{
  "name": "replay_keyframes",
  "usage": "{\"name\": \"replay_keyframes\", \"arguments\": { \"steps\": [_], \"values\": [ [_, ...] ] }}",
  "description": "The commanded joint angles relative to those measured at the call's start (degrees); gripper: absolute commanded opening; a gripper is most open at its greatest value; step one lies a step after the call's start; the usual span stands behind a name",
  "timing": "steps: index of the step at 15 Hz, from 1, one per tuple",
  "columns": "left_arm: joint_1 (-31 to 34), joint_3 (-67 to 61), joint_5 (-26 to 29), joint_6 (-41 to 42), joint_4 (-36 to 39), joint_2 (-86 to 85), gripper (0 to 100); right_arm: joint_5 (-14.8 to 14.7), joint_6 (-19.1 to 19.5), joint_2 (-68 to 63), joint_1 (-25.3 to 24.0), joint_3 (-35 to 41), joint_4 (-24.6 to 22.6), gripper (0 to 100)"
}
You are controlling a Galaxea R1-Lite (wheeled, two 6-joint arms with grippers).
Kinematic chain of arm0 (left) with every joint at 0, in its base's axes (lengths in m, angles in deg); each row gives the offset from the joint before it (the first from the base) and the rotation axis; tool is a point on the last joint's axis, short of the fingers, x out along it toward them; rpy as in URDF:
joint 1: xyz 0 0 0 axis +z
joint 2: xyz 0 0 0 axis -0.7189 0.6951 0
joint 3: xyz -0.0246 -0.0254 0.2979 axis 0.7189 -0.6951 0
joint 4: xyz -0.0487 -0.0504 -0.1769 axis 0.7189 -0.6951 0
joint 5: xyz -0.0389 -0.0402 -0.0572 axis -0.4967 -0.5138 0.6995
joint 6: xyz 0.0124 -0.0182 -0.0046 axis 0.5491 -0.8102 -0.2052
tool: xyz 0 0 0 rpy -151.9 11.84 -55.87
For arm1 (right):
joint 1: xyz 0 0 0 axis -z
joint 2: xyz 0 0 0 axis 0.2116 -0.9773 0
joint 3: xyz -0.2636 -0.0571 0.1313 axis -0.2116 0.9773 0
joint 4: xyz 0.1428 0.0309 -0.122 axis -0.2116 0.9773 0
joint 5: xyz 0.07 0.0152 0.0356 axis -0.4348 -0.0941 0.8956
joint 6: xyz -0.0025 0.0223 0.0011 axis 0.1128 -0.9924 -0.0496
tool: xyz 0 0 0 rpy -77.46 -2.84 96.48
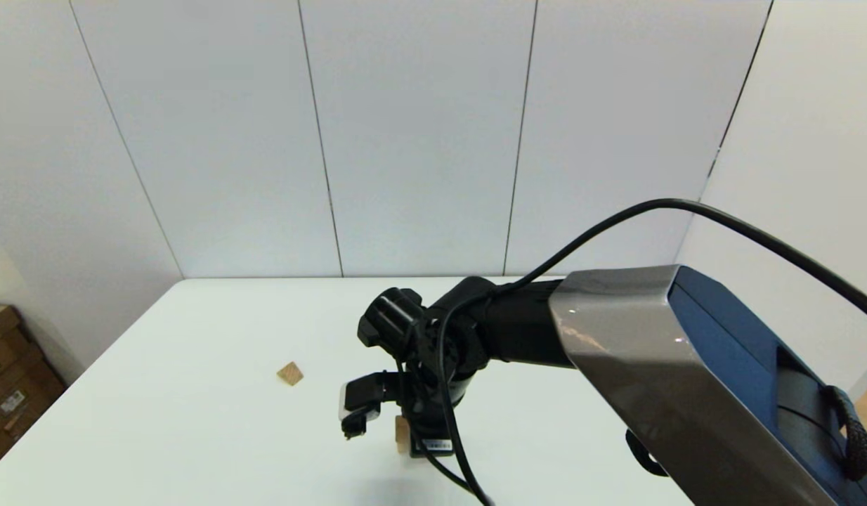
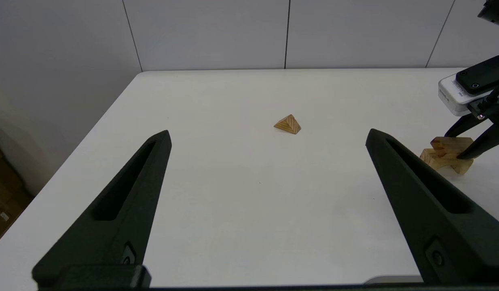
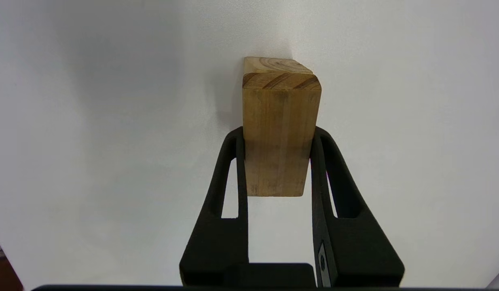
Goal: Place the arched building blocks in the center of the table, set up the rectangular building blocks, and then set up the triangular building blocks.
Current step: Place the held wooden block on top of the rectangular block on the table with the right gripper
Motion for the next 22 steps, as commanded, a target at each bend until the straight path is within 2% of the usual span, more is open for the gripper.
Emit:
{"name": "replay_keyframes", "arguments": {
  "steps": [1,22],
  "values": [
    [-0.1,0.0,0.0,0.0,0.0,0.0,100,0.0,0.4,-0.4,-0.1,0.0,0.2,0],
    [0.0,0.0,0.0,-0.1,0.0,0.0,100,0.0,0.4,-0.1,0.1,0.0,0.2,0]
  ]
}}
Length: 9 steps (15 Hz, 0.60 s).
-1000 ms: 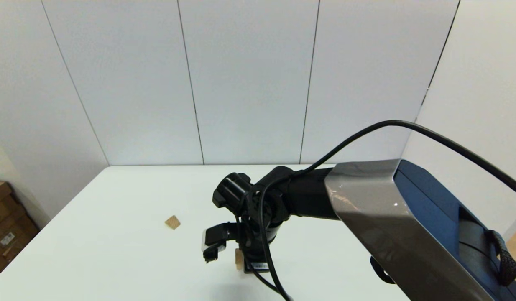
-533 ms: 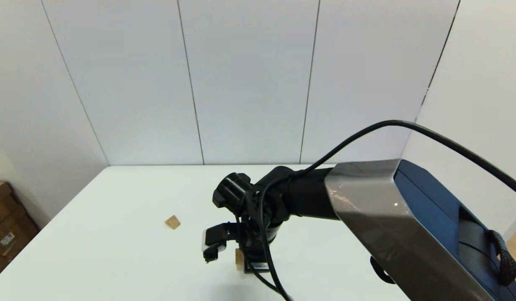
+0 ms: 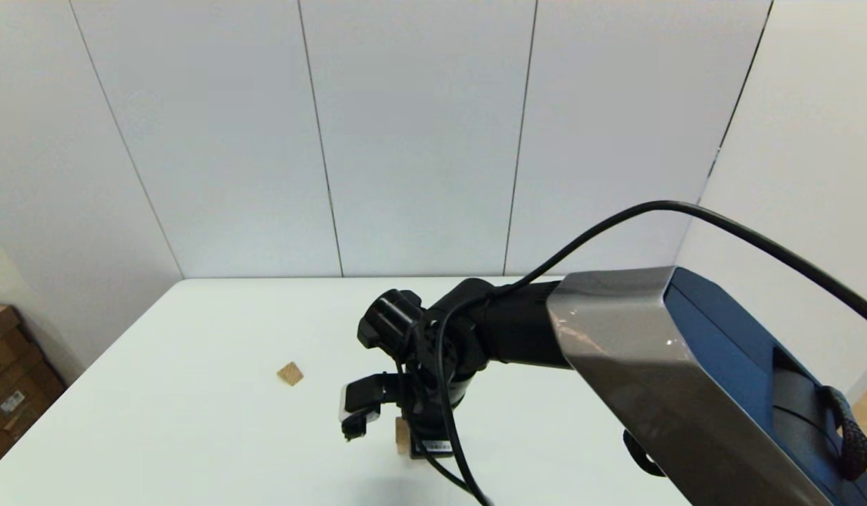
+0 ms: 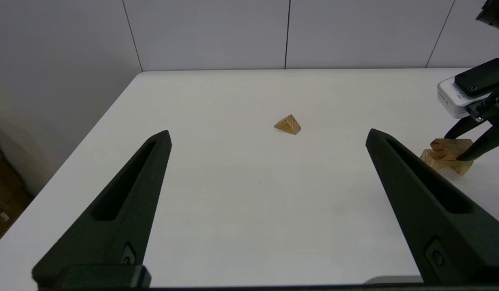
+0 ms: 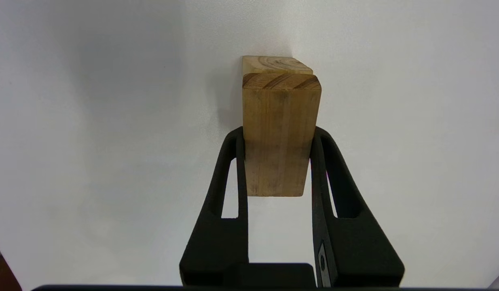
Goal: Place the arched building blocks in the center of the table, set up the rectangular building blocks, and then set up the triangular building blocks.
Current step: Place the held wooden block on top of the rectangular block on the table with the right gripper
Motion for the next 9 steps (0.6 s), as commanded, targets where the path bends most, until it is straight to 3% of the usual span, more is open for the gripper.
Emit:
{"name": "replay_keyframes", "arguments": {
  "steps": [1,9],
  "values": [
    [-0.1,0.0,-0.1,-0.1,0.0,0.0,100,0.0,0.3,0.1,0.0,-0.2,0.2,0],
    [0.0,0.0,0.0,-0.1,0.0,0.0,100,0.0,0.3,0.0,0.1,-0.2,0.2,0]
  ]
}}
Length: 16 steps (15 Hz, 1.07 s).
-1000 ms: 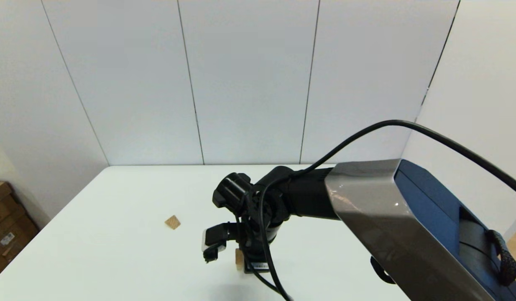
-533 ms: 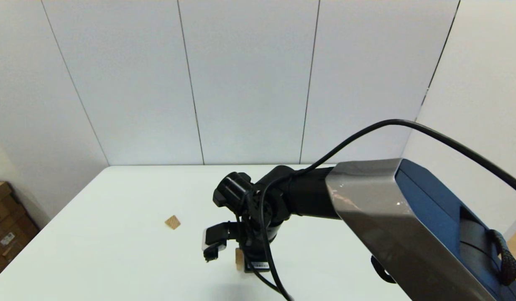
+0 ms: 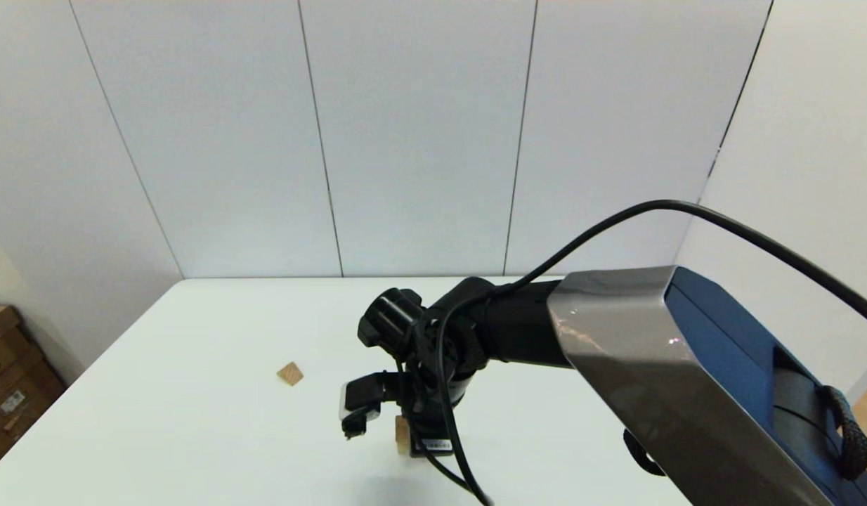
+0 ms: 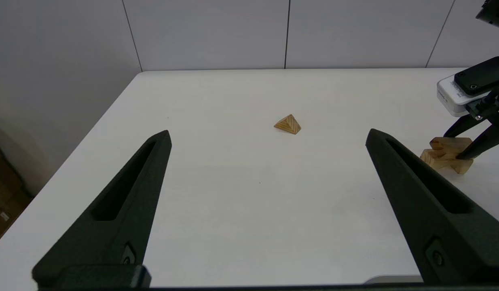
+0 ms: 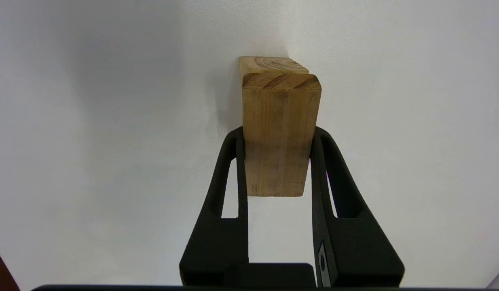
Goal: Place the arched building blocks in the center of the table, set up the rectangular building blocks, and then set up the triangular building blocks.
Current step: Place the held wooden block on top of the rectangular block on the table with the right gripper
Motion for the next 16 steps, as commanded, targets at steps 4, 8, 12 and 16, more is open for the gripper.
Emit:
{"name": "replay_keyframes", "arguments": {
  "steps": [4,8,12,16],
  "values": [
    [0.0,0.0,-0.1,0.0,0.0,0.0,100,0.0,0.3,-0.2,0.1,0.0,0.2,0],
    [-0.1,0.0,-0.1,0.0,0.0,0.0,100,0.1,0.3,-0.2,0.1,0.0,0.2,0],
    [0.0,0.0,-0.1,0.0,0.0,0.0,100,0.0,0.3,-0.2,0.1,0.0,0.2,0],
    [-0.1,0.0,0.0,0.0,0.0,0.0,100,0.0,0.6,-0.2,0.1,0.0,0.2,0]
  ]
}}
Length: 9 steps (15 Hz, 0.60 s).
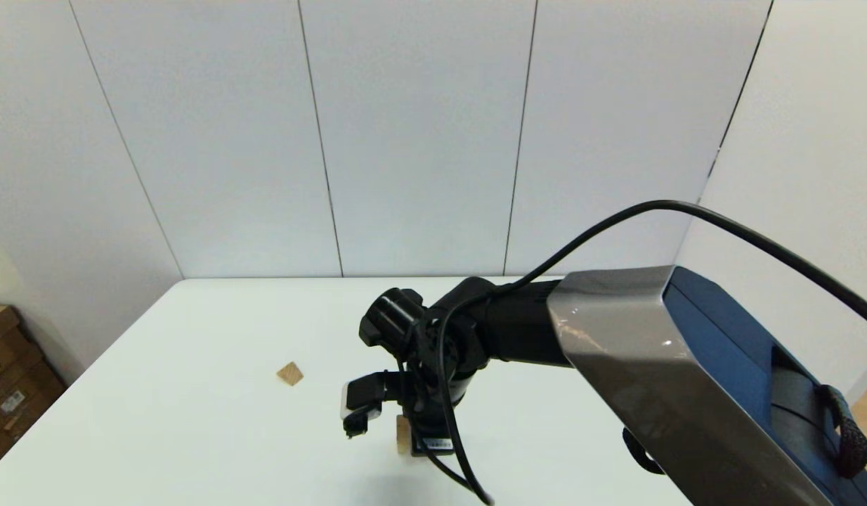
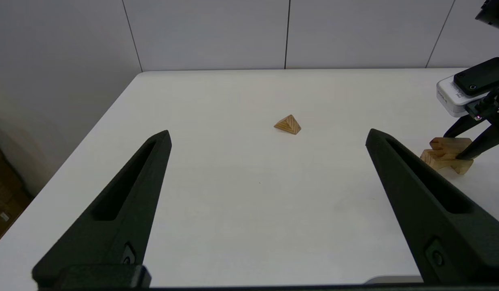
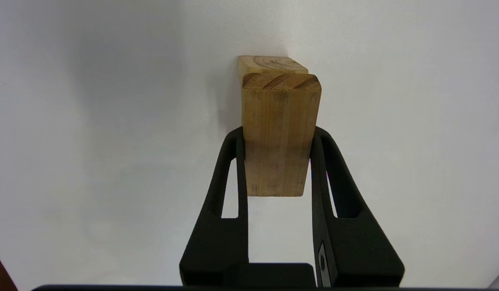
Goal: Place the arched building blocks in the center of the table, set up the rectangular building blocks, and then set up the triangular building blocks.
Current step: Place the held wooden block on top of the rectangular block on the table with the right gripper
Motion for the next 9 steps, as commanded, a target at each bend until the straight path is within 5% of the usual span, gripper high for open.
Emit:
{"name": "replay_keyframes", "arguments": {
  "steps": [1,9],
  "values": [
    [0.0,0.0,0.0,0.0,0.0,0.0,100,0.0,0.6,-0.1,0.0,0.0,0.2,0],
    [-0.1,0.0,-0.1,0.0,0.0,0.0,100,0.0,0.6,-0.1,0.1,0.0,0.2,0]
  ]
}}
